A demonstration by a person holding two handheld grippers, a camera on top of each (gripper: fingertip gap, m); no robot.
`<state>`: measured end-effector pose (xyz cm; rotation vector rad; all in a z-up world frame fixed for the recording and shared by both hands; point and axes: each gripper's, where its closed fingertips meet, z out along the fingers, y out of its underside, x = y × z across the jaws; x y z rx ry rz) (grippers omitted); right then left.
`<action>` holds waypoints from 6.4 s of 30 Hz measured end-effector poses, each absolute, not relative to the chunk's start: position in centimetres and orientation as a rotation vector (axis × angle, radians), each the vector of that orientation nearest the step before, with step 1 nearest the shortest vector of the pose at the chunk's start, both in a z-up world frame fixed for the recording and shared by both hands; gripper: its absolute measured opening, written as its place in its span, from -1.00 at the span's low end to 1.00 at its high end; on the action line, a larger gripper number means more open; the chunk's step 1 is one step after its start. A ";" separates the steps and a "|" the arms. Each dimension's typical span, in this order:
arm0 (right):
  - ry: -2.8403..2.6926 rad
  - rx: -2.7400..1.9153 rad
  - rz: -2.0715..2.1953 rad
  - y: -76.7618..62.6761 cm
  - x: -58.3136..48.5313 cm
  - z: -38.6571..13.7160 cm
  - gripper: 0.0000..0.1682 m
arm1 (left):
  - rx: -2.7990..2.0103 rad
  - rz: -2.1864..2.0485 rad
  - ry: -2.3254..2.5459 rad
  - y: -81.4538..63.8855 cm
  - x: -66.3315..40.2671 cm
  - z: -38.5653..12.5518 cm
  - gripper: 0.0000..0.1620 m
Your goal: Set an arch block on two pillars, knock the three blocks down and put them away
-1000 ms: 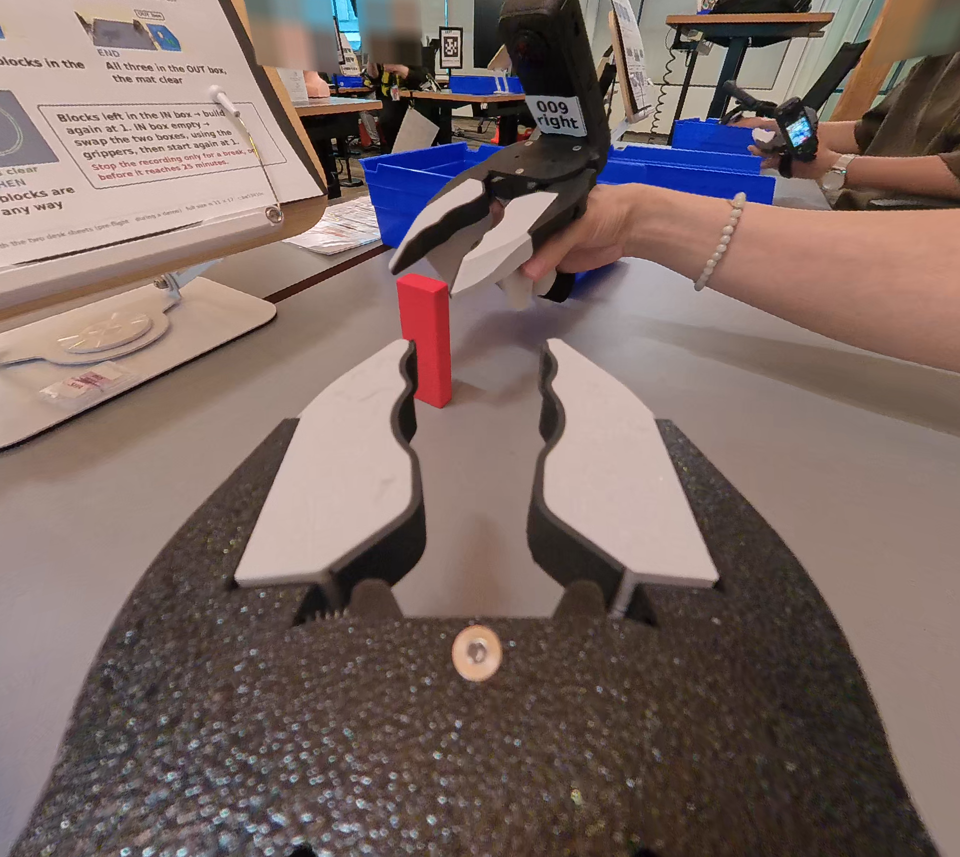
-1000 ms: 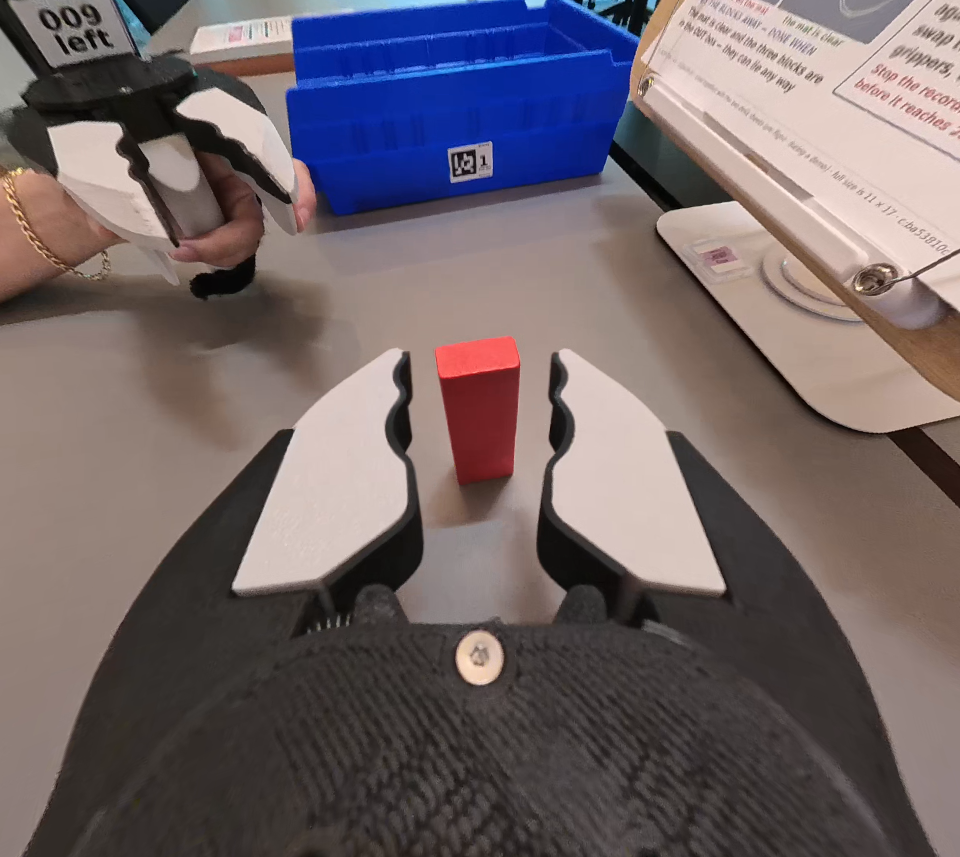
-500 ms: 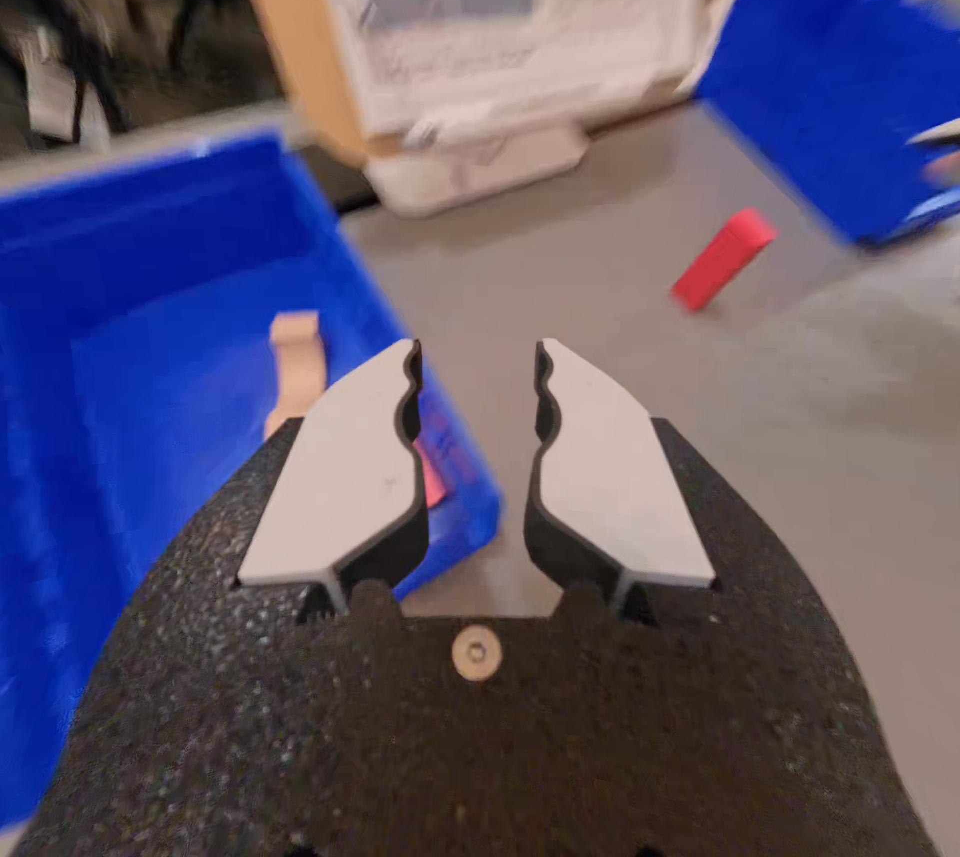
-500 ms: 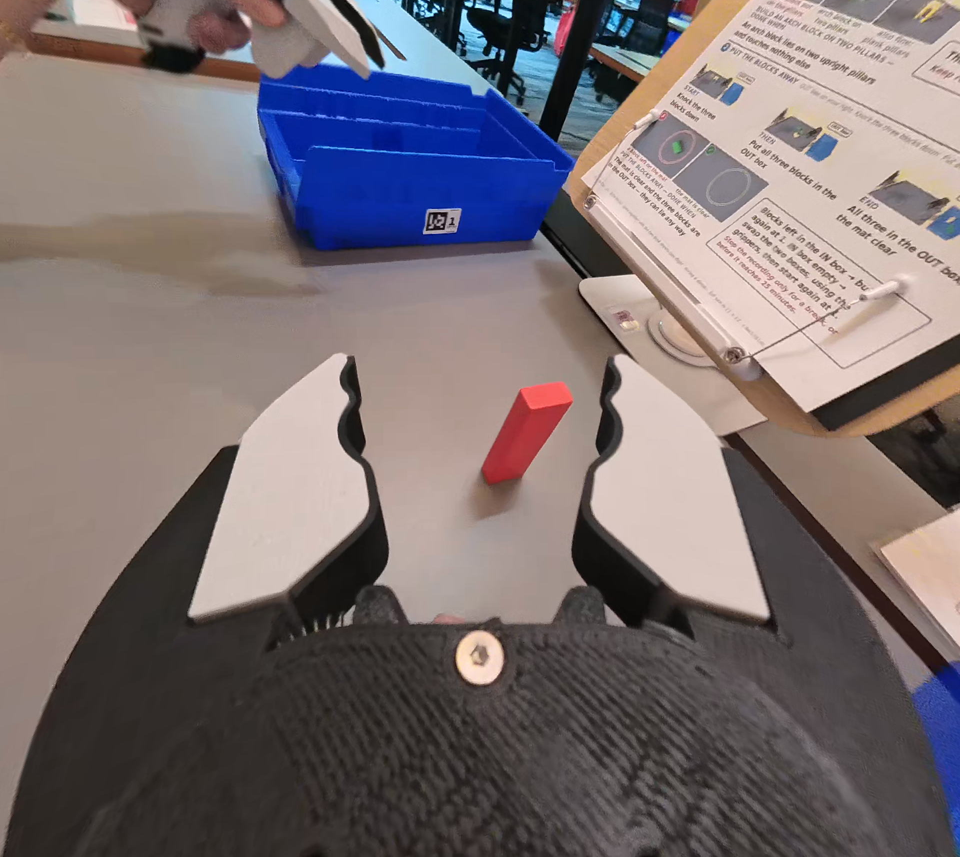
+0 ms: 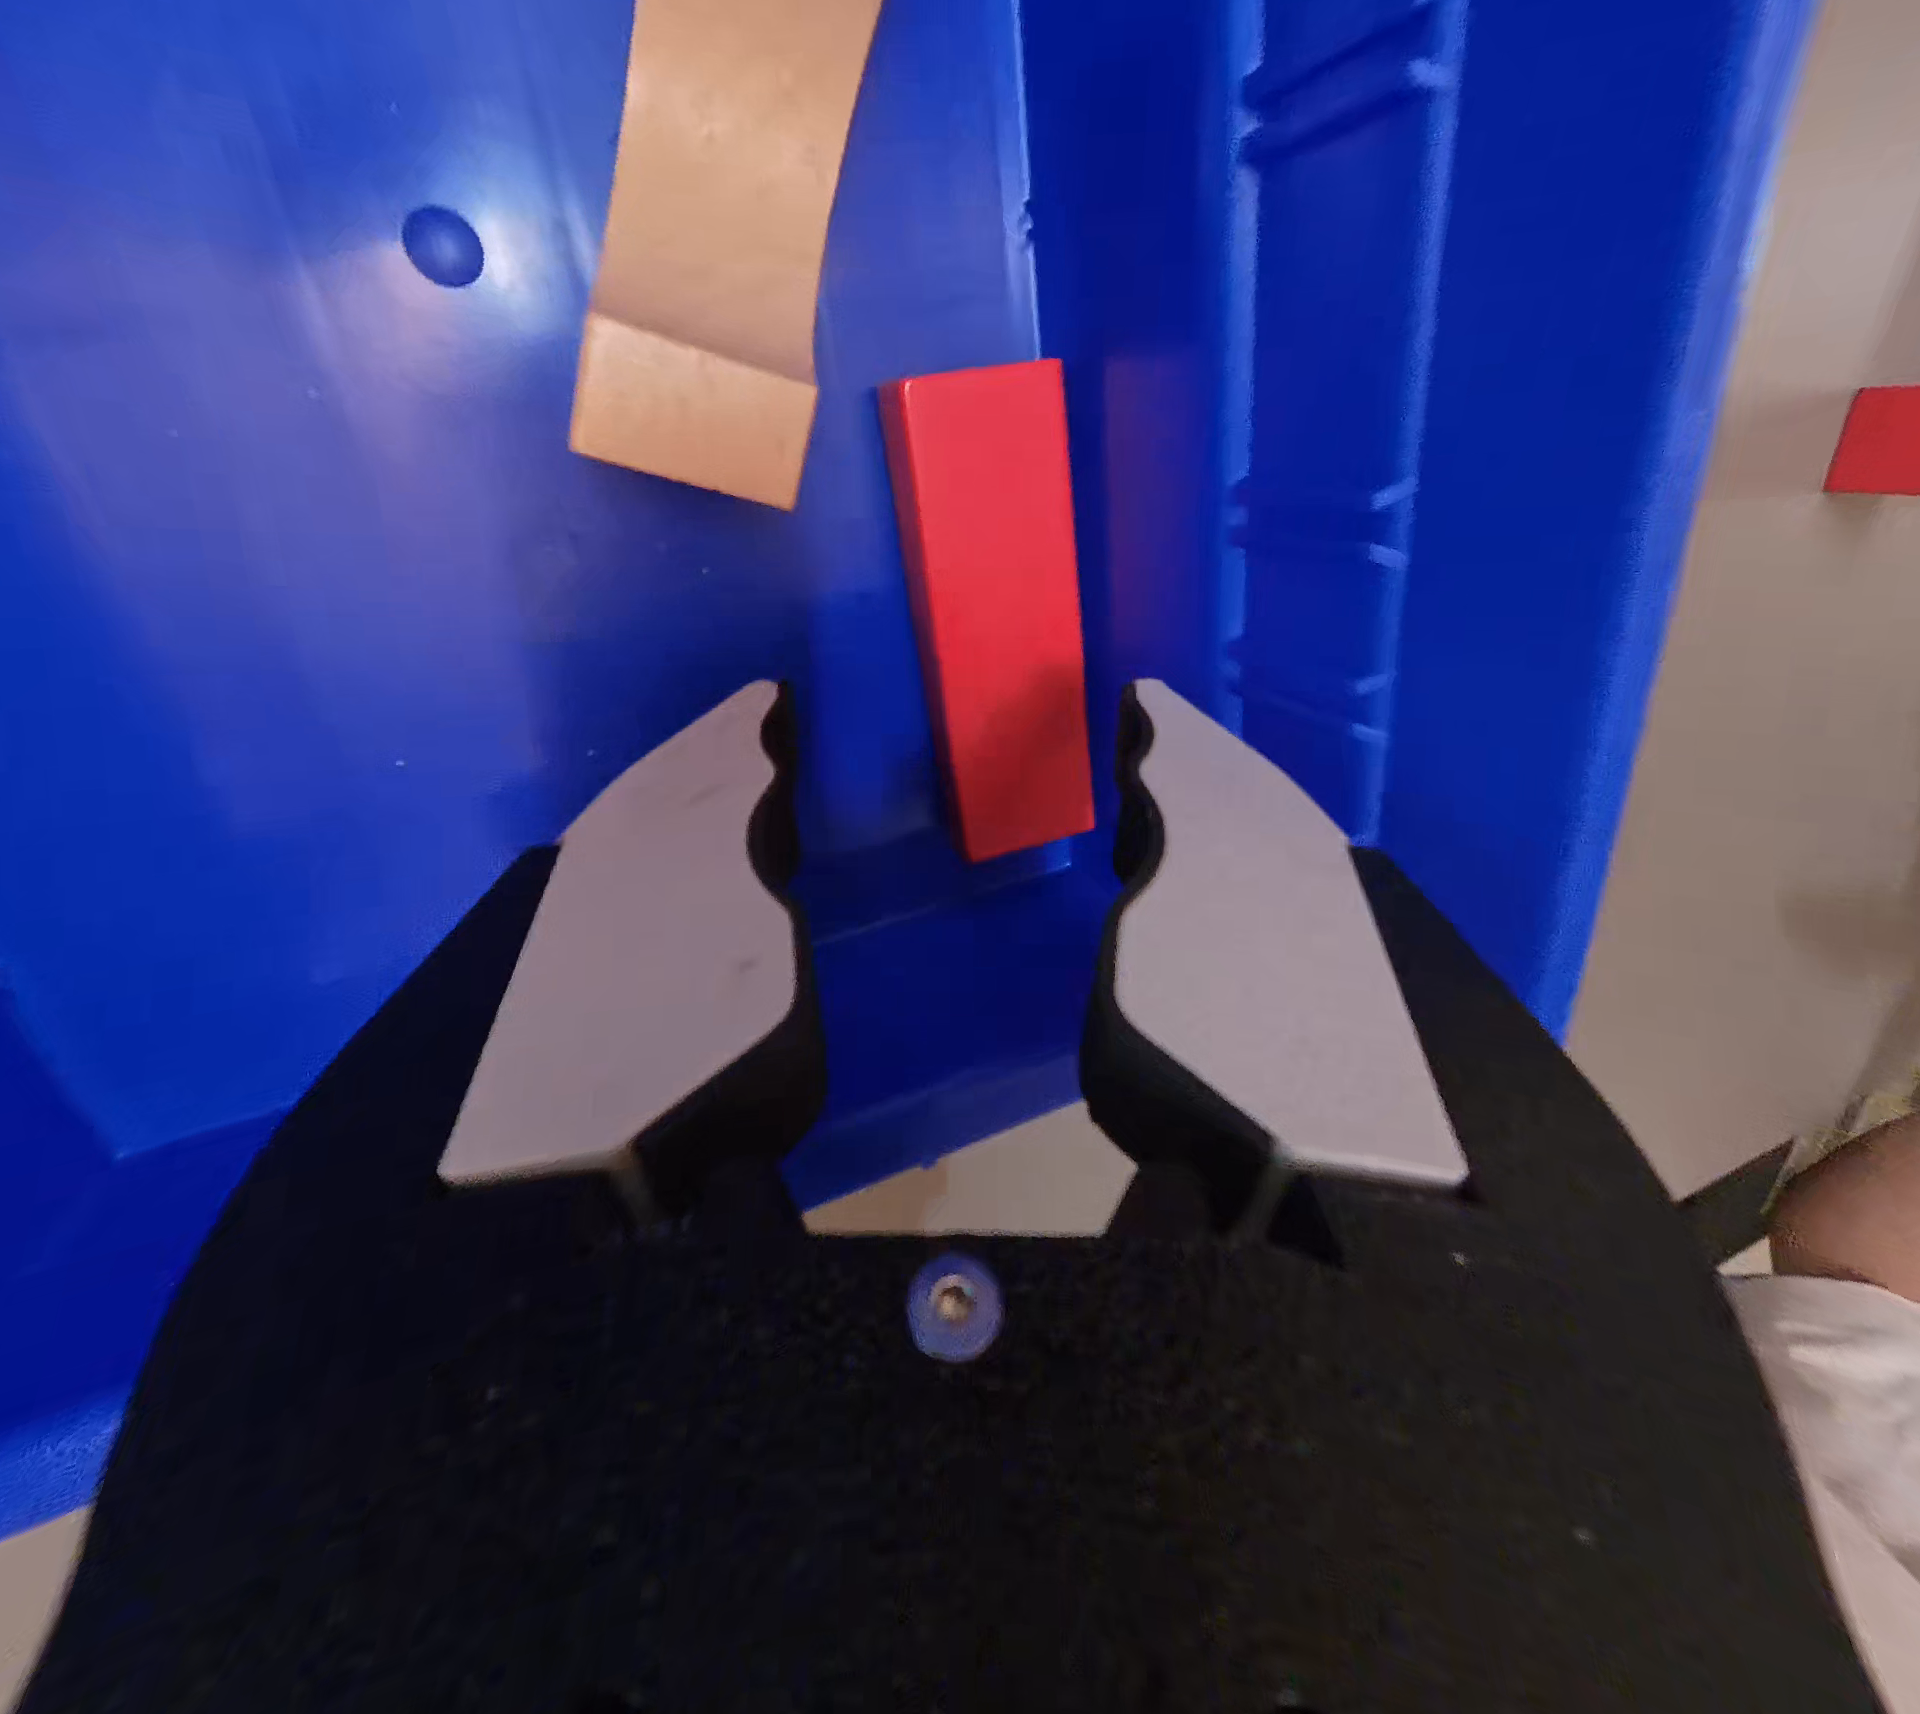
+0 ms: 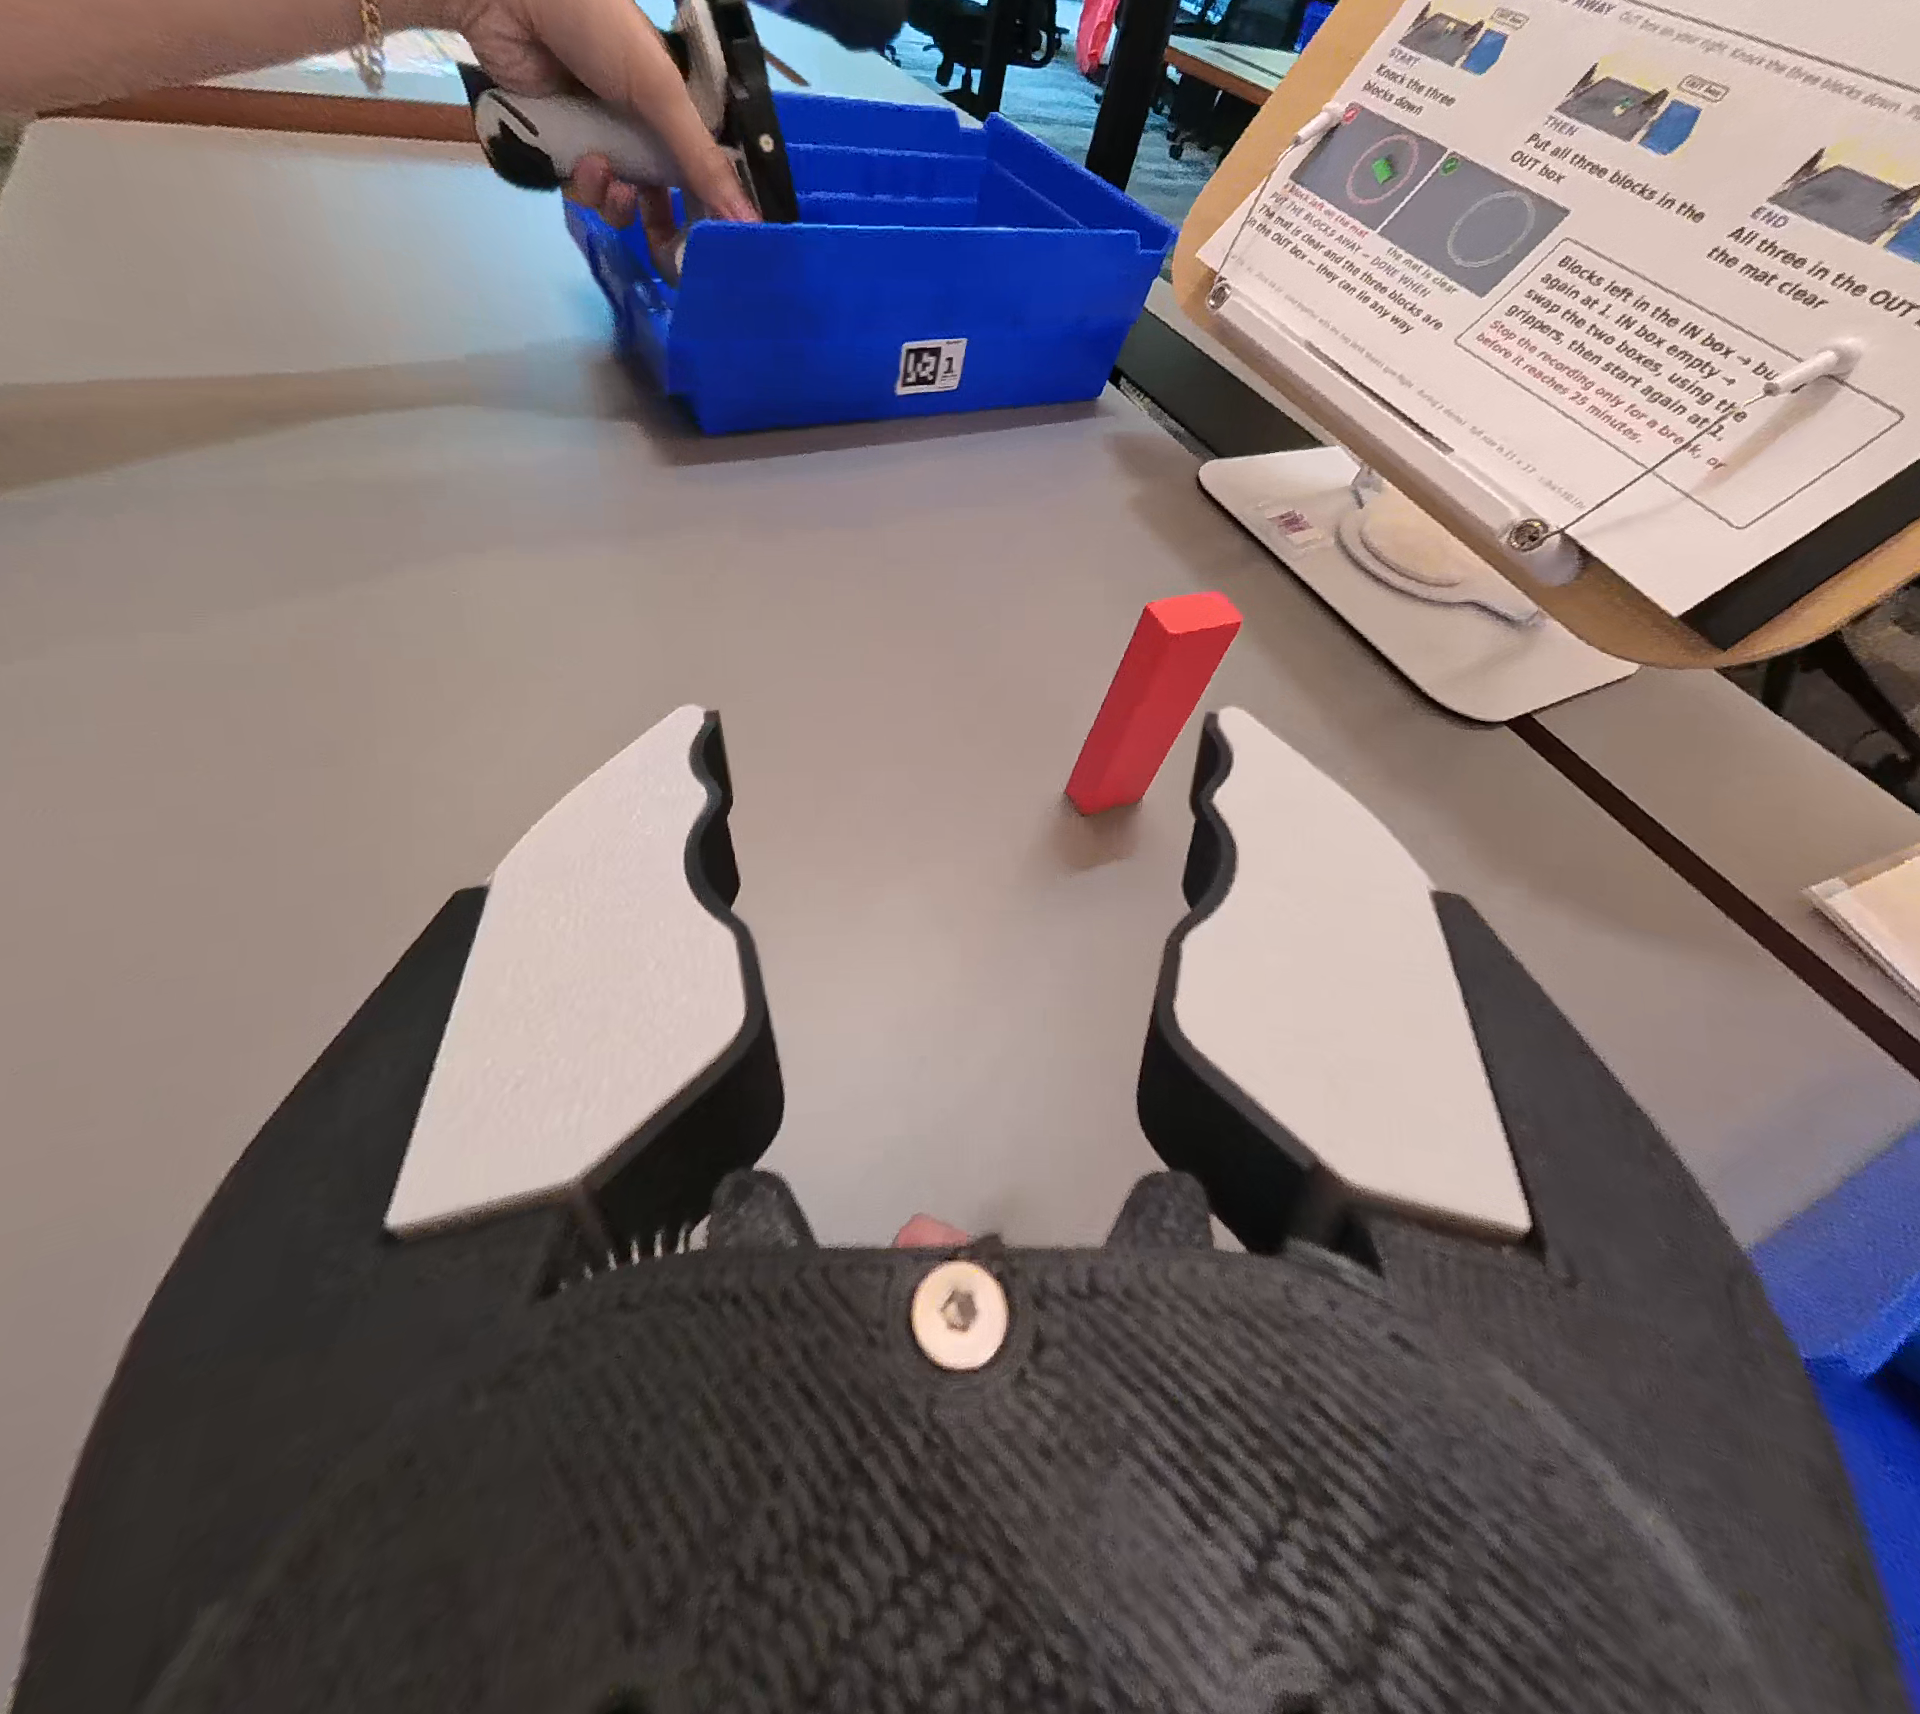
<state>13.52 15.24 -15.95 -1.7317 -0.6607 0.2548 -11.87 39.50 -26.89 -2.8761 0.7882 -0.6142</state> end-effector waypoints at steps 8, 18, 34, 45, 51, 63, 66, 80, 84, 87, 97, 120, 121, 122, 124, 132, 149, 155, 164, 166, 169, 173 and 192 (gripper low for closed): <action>-0.604 -1.676 0.275 14.2 12.7 -15.6 0.02 | -2.922 -0.491 0.715 39.6 -11.6 -28.1 -0.41; -0.629 -1.643 0.203 12.9 13.4 -14.1 0.02 | -2.898 -0.299 0.773 40.2 -13.5 -28.1 -0.13; -0.580 -1.639 0.236 12.4 14.9 -14.0 0.01 | -2.860 -0.298 1.076 39.1 -11.9 -27.9 -0.34; -0.573 -1.675 0.255 13.0 14.7 -15.2 0.00 | -2.852 -0.401 1.047 39.9 -13.7 -27.8 -0.17; -0.593 -1.697 0.231 13.8 14.4 -14.9 0.00 | -2.784 -0.497 1.074 39.7 -11.6 -26.1 -0.20; -0.578 -1.727 0.216 14.4 14.6 -15.3 0.00 | -2.839 -0.431 0.934 41.4 -10.7 -28.1 -0.33; -0.557 -1.717 0.240 14.6 14.5 -15.4 0.00 | -2.822 -0.432 0.931 41.5 -10.7 -28.3 -0.28; -0.558 -1.726 0.234 13.8 14.7 -16.4 0.00 | -2.846 -0.451 0.943 40.5 -10.5 -28.0 -0.53; -0.553 -1.720 0.242 13.7 14.9 -16.5 0.00 | -2.878 -0.535 0.979 39.3 -10.8 -28.1 -0.50; -0.551 -1.723 0.241 13.7 15.1 -16.7 0.00 | -2.854 -0.522 1.002 39.2 -11.0 -28.2 -0.46; -0.557 -1.724 0.245 13.7 14.8 -16.9 0.00 | -2.756 -0.377 1.058 40.1 -11.5 -28.0 -0.44; -0.580 -1.642 0.294 14.6 10.8 -14.7 -0.04 | -2.353 -0.634 1.071 40.6 -11.0 -20.3 -0.61; -0.576 -1.617 0.312 15.0 10.1 -14.1 -0.05 | -2.263 -0.723 1.065 40.2 -10.5 -18.5 -0.60; -0.573 -1.591 0.337 15.4 9.3 -13.6 -0.06 | -2.166 -0.802 1.072 39.6 -9.9 -16.8 -0.61; -0.575 -1.550 0.395 16.2 7.5 -12.7 -0.09 | -1.991 -0.969 1.091 37.5 -8.6 -13.6 -0.60; -0.599 -1.426 0.626 19.3 -0.6 -10.0 -0.13 | -1.308 -1.567 1.063 27.0 -3.0 -4.4 -0.61; -0.626 -1.392 0.730 19.7 -0.7 -8.7 -0.59 | -0.983 -1.773 1.293 18.8 1.8 -6.2 -0.61; -0.673 -1.469 0.618 19.7 1.0 -10.5 -0.61 | -1.034 -1.626 1.368 19.3 2.3 -6.6 -0.55; -0.722 -1.516 0.564 19.4 2.0 -12.6 -0.61 | -1.111 -1.328 1.696 19.6 3.3 -7.0 -0.51; -0.740 -1.530 0.555 19.4 2.0 -13.0 -0.61 | -1.083 -1.299 1.744 19.3 3.4 -7.2 -0.57; -0.748 -1.551 0.526 19.5 2.4 -13.6 -0.61 | -1.069 -1.242 1.795 19.2 3.7 -7.8 -0.57; -0.739 -1.583 0.488 19.8 3.3 -14.4 -0.61 | -1.117 -1.242 1.820 19.3 4.2 -8.7 -0.59; -0.541 -1.684 0.226 15.0 14.4 -13.1 -0.08 | -1.240 -1.116 1.788 28.3 10.9 -18.5 -0.60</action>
